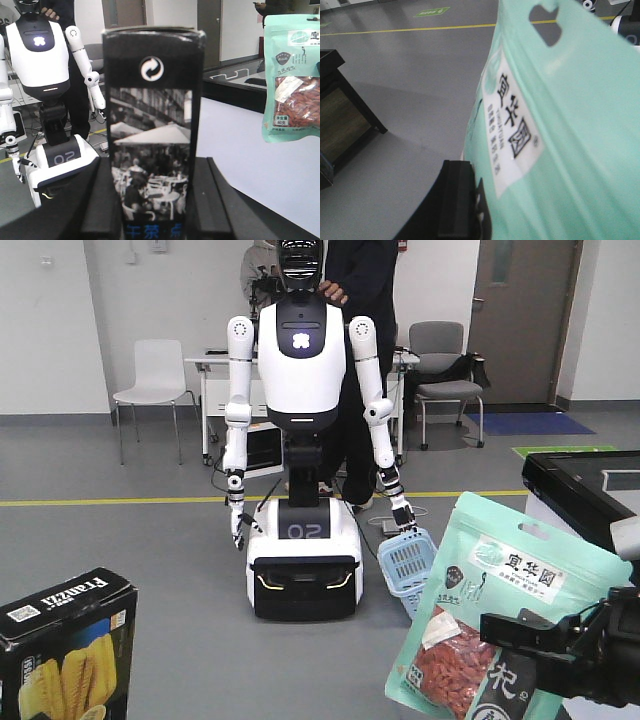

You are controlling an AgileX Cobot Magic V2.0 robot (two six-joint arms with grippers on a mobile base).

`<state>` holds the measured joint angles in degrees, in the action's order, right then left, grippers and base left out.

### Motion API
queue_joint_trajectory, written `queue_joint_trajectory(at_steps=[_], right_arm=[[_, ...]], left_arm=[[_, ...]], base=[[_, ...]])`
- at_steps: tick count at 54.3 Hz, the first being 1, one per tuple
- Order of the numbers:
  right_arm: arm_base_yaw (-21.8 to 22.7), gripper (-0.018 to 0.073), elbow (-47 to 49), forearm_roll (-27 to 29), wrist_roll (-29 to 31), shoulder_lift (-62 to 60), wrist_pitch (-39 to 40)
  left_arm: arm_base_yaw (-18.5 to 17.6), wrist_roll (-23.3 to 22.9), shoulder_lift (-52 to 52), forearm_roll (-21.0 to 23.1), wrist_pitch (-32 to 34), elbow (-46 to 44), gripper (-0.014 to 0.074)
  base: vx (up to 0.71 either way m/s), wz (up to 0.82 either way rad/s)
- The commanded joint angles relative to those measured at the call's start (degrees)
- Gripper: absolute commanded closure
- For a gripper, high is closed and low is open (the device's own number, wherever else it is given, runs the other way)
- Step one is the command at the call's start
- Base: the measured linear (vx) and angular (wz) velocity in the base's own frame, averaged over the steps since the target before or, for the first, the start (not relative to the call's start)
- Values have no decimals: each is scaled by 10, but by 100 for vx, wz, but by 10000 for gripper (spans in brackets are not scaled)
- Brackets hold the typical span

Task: Pick snacks and fruit into basket
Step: 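Hold both items while driving toward the robot holding the blue basket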

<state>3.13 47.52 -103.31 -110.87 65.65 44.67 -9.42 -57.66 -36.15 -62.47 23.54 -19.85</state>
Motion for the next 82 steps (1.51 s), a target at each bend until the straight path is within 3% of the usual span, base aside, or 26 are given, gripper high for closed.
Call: queue_joint_trajectory(at_steps=[1, 82], right_arm=[[1, 570, 16, 5, 4, -13, -5], [1, 570, 16, 5, 4, -13, -6]], left_arm=[[-4, -2, 0, 24, 25, -16, 594], [-4, -2, 0, 24, 25, -16, 594]], base=[[60, -5], [48, -1]])
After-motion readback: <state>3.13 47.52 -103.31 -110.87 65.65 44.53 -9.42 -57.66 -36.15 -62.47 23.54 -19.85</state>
